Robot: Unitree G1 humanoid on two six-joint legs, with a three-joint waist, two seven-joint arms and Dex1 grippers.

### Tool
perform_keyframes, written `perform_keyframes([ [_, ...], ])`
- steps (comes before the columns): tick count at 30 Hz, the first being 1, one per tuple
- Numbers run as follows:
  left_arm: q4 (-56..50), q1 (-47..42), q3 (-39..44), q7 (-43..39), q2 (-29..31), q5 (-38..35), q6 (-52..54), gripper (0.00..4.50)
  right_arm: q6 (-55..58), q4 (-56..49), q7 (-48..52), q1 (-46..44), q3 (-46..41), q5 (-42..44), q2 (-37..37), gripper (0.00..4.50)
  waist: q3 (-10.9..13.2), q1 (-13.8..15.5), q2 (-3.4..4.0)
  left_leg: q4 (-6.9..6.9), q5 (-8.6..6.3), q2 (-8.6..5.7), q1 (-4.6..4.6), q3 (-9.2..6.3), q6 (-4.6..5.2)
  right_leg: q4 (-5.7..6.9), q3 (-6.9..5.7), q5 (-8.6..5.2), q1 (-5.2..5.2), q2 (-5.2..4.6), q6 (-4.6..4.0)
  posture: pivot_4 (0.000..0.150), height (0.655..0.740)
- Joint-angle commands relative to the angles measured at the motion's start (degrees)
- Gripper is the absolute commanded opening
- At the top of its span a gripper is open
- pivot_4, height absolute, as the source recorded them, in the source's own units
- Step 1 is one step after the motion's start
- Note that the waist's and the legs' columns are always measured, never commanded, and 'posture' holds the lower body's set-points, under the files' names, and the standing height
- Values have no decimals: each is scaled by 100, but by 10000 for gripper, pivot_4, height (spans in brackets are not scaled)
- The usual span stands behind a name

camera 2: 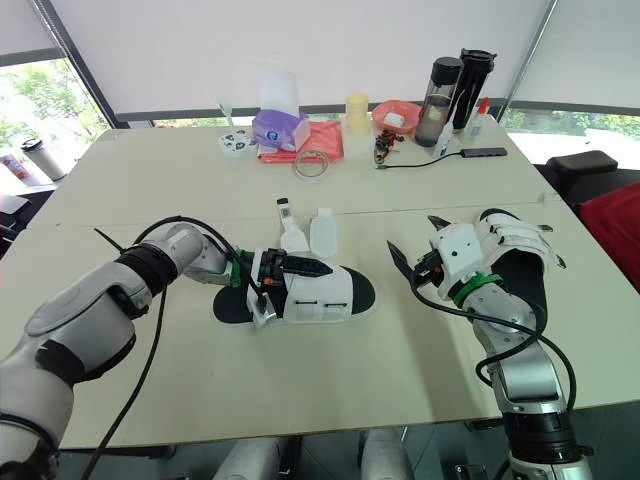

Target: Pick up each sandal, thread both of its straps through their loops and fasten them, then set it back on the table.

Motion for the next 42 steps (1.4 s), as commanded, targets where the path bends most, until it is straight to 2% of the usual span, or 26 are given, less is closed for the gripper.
perform_keyframes([
  [1, 175, 29, -18, -233, 232, -27, 158, 44353, -60, -65, 6, -72, -37, 27, 49, 45000, 1, -18, -2, 3, 0, 0, 0, 0, 0, 0, 0, 0, 0, 0, 1, 1500, 7400],
  [5, -96, 196, 124, -184, 689, -243, 13, 44353, -80, -27, 113, -40, -7, 17, 26, 45000, 2, -102, -4, 0, 0, 11, 3, 1, -1, 0, 1, 2, -7, 1, -2, 1500, 7400],
  [9, -614, 696, 422, -152, 1468, -617, -258, 44353, -40, 41, 234, -50, -119, 133, -17, 45000, 2, -219, -4, -34, 0, 15, 4, 7, -1, 1, 6, 3, -31, 1, -4, 1500, 7400],
  [13, -913, 1369, 1111, -759, 1987, -1823, -800, 44353, 394, -69, 325, -178, -346, 691, 104, 45000, 2, -206, -2, -67, 2, 19, 8, 11, -4, 3, 9, 17, -46, 3, -30, 1500, 7400],
  [16, -727, 1834, 1368, -2187, 2115, -3554, -1287, 44353, 915, -206, 460, -277, -498, 1238, 107, 45000, 2, -163, -2, -69, 3, 18, 8, 11, -5, 0, 9, 18, -45, 1, -32, 1500, 7400],
  [17, -849, 2016, 1378, -2791, 2183, -4347, -1243, 44353, 1108, -252, 531, -310, -541, 1451, 86, 45000, 2, -148, -2, -68, 3, 17, 7, 11, -5, -3, 10, 18, -43, -1, -34, 1500, 7400],
  [19, -2055, 2738, 1465, -4645, 2451, -7324, 147, 44353, 1664, -344, 715, -434, -686, 2070, 16, 45000, 3, -155, -1, -67, 3, 16, 7, 9, -5, -12, 9, 18, -38, -4, -35, 1500, 7400],
  [21, -3371, 3377, 1758, -6055, 2708, -9584, 1771, 44353, 2113, -364, 870, -556, -809, 2564, -79, 45000, 5, -180, 1, -67, 3, 18, 5, 12, -5, -16, 16, 20, -40, -14, -42, 1500, 7400],
  [23, -4437, 3895, 2305, -6714, 2815, -11206, 3300, 44353, 2426, -229, 1021, -735, -827, 2847, -195, 45000, 6, -188, 2, -67, 3, 19, 2, 7, -5, -20, 20, 17, -42, -16, -57, 1500, 7400],
  [24, -4785, 4097, 2582, -6907, 2798, -11691, 3806, 44353, 2547, -141, 1075, -838, -822, 2938, -236, 45000, 6, -191, 4, -68, 3, 22, 1, 7, -5, -21, 24, 14, -45, -17, -69, 1500, 7400],
  [28, -5557, 4661, 3540, -6901, 2421, -12344, 5142, 44353, 2897, 159, 1133, -1204, -803, 3190, -278, 45000, 5, -181, 7, -73, 3, 27, 6, 3, -5, -18, 20, 0, -46, -3, -91, 1500, 7400],
  [35, -6903, 5910, 4706, -7073, 1879, -13658, 6998, 44353, 3821, 662, 1132, -1918, -886, 3888, -269, 45000, 7, -188, 6, -83, 3, 26, 6, 11, -4, -18, 22, 1, -50, 0, -86, 1500, 7400],
  [39, -7072, 6652, 5293, -7333, 1656, -14210, 7733, 44353, 4558, 1244, 998, -2605, -787, 4119, -198, 45000, 9, -188, 12, -85, 3, 28, 7, 19, -4, -19, 32, -5, -56, 0, -98, 1500, 7400],
  [42, -6963, 6874, 5547, -7681, 1512, -14258, 8128, 44353, 4806, 1495, 1058, -2943, -724, 4181, -140, 45000, 9, -147, 12, -83, 3, 31, 7, 16, -4, -19, 27, -17, -54, 2, -119, 1500, 7400],
])
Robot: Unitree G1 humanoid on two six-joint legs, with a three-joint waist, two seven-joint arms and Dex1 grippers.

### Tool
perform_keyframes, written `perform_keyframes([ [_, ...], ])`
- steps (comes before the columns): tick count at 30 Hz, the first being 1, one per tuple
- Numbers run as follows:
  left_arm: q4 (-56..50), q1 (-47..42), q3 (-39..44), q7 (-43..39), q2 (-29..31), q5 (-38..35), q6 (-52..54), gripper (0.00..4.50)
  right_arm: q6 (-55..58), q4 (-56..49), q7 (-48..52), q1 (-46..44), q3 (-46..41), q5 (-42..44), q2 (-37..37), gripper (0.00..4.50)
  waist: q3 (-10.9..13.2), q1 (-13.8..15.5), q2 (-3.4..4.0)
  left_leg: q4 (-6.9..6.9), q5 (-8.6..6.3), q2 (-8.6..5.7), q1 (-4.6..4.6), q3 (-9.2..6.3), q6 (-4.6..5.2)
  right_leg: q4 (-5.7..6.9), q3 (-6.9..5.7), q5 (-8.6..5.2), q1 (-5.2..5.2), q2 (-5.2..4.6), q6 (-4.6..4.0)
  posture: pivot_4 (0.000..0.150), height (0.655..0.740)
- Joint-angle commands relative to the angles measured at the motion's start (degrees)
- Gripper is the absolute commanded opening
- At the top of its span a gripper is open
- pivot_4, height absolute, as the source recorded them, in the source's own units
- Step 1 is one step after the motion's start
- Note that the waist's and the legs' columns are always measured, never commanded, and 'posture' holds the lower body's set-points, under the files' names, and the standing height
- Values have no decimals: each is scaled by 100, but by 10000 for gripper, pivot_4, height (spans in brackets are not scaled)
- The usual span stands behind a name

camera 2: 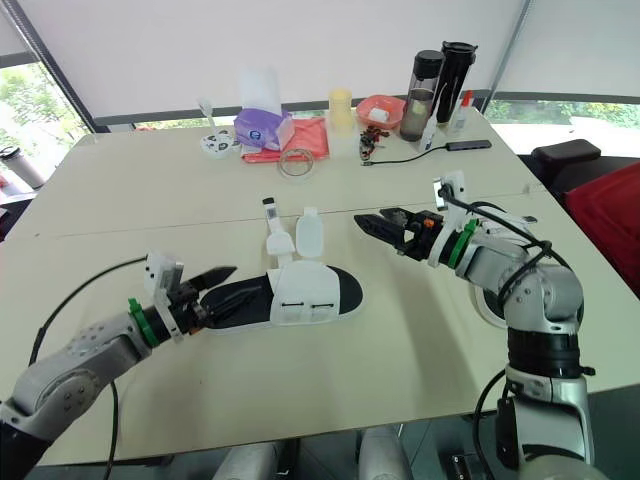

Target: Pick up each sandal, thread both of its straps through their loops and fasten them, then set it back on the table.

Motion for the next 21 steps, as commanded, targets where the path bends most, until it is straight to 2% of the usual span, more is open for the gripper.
perform_keyframes([
  [1, -41, 71, 414, -384, -113, -80, 370, 44353, 267, 127, 46, -318, -32, 209, 62, 45000, 0, 23, 0, 0, 0, -1, 0, 0, 0, -1, -1, 0, 2, -1, 0, 1500, 7400],
  [6, -2, -33, 541, -527, -437, 415, 583, 44353, 233, -190, 541, -236, 240, 185, -105, 45000, 0, 7, 1, -2, 0, -5, -6, 2, 0, -27, -2, 0, 6, -6, 0, 1500, 7400],
  [11, 18, -160, 768, -613, -790, 355, 957, 44353, 428, -1254, 1029, 533, 581, 436, -383, 45000, 0, 10, 1, -9, -1, -4, -26, -1, 0, -36, -6, 2, -10, -5, 3, 1500, 7400],
  [13, 56, -201, 937, -646, -874, 190, 1159, 44353, 177, -1379, 957, 873, 677, 184, -383, 45000, -1, 5, 1, -9, -1, -3, -37, -3, 1, -36, -9, 2, -19, -5, 3, 1500, 7400],
  [16, 152, -342, 1234, -741, -914, -37, 1471, 45000, -365, -1491, 1100, 1327, 868, -286, -557, 36766, -1, 8, 1, -1, -1, -2, -48, -1, 1, -35, -8, 3, -31, -5, 2, 1500, 7400],
  [21, 553, -891, 1438, -865, -988, 104, 1754, 45000, -1314, -1414, 1350, 1671, 1332, -1147, -817, 12110, 0, 14, 0, 3, -1, -3, -49, 0, 0, -35, -11, 4, -29, -4, 1, 1500, 7400],
])
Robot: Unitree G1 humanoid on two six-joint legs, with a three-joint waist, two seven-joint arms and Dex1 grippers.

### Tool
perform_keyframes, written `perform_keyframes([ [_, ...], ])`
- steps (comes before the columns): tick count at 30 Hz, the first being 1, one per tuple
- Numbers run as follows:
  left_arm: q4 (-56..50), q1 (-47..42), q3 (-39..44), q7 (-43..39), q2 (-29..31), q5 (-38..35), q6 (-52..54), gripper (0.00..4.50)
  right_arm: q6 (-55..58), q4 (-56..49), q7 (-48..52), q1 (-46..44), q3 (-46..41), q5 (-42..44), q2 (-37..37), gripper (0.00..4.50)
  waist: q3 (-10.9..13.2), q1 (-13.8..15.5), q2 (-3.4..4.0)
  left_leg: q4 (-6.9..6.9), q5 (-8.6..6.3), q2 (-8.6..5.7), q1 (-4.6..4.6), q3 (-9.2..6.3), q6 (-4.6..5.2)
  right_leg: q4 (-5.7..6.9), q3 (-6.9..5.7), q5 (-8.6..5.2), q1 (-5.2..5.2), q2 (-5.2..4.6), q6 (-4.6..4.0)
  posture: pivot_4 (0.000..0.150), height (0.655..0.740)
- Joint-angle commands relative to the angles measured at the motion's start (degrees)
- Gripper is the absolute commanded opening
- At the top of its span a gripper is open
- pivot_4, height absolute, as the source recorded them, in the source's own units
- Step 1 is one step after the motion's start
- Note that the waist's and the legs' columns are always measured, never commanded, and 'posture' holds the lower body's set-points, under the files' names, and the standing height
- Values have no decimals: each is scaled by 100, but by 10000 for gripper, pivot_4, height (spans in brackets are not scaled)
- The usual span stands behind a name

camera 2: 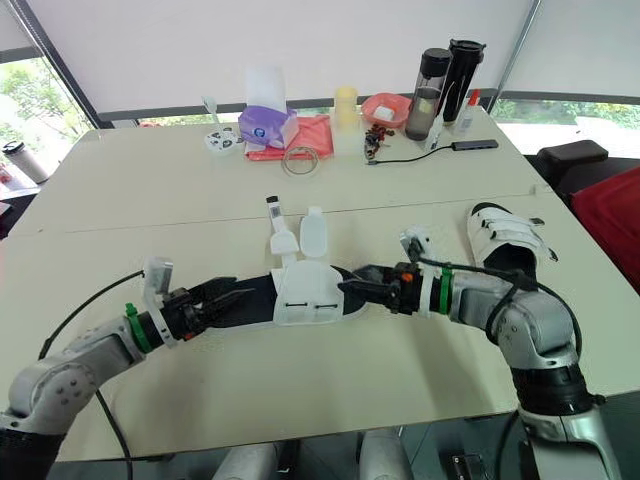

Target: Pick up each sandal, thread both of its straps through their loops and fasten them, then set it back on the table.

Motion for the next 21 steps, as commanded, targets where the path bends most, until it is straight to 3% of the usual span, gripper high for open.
perform_keyframes([
  [1, 157, -376, 209, -161, -62, -12, 162, 45000, -639, -63, 171, 30, 131, -432, -65, 7148, 0, -2, -1, 0, 0, 0, -1, -1, 0, -1, -1, 0, -1, 0, 0, 1500, 7400],
  [2, 220, -490, 191, -246, -68, 25, 208, 45000, -763, -14, 206, 48, 148, -514, -54, 1768, 0, -2, -1, 0, 0, 0, -1, 0, 0, -1, -1, 0, 0, 0, 1, 1500, 7400],
  [3, 260, -563, 183, -313, -79, 62, 248, 45000, -852, 21, 237, 59, 158, -566, -45, 785, 1, -2, -2, 0, 0, 0, -2, -1, 0, -1, -1, 1, -1, 0, 1, 1500, 7400],
  [9, 1485, -1625, -177, -759, -223, 739, 430, 45000, -1359, 219, 530, 71, 562, -1123, -86, 785, 1, 2, -2, -2, 0, 0, -4, -2, 0, -5, -5, 2, 0, 3, 4, 1500, 7400],
  [21, 4924, -3715, -743, -2835, -711, 2066, 371, 45000, -1955, 662, 753, -217, 1202, -1992, 135, 785, 1, -20, -6, 6, 4, -1, -9, -9, -5, 2, -15, 19, -3, 12, 35, 1500, 7400],
])
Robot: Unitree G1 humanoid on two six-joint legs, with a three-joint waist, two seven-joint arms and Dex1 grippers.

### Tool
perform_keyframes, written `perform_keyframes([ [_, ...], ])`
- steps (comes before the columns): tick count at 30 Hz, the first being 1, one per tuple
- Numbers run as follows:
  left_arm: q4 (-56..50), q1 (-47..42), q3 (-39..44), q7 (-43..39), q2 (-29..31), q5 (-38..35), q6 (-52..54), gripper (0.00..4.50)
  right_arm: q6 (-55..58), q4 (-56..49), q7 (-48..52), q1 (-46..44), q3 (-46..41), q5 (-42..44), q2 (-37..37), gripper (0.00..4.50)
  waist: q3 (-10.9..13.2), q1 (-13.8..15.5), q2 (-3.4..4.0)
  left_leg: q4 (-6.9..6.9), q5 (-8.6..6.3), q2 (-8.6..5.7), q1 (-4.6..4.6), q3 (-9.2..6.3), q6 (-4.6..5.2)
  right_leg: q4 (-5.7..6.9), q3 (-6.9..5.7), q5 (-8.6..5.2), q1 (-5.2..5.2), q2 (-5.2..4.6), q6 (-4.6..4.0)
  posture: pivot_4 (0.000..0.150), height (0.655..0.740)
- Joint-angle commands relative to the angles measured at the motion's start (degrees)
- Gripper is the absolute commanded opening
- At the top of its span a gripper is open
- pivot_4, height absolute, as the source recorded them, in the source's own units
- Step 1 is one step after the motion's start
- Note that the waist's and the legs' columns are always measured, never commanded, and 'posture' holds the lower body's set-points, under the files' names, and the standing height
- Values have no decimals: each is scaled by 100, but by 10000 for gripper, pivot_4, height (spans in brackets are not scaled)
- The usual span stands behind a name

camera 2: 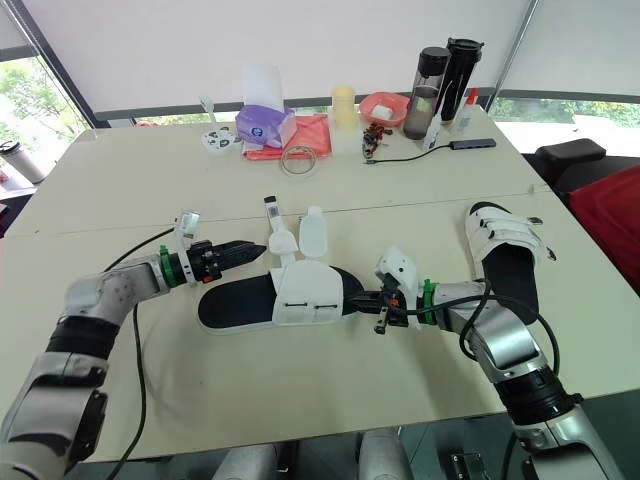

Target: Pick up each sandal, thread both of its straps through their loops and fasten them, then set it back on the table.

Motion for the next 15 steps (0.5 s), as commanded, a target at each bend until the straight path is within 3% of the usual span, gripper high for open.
perform_keyframes([
  [1, 715, -468, -12, -512, -105, 393, -192, 45000, -112, 48, 41, -122, 53, -138, 67, 785, 0, 1, -1, 0, 0, 0, 0, -1, 0, 0, 0, 1, 0, 0, 2, 1500, 7400],
  [8, 2689, -1605, 524, -611, -808, 720, -438, 45000, -141, 209, 19, -130, 126, -289, 239, 785, -2, -6, -15, 6, 1, -2, 0, -5, -1, 3, -4, 8, 4, 0, 16, 1500, 7400],
  [15, 3940, -2284, 1400, 190, -1256, 802, -992, 45000, -114, 226, -62, -116, 112, -361, 345, 785, -1, -40, -18, 7, 1, -2, 5, -6, -2, 36, -4, 9, -7, -1, 18, 1500, 7400],
])
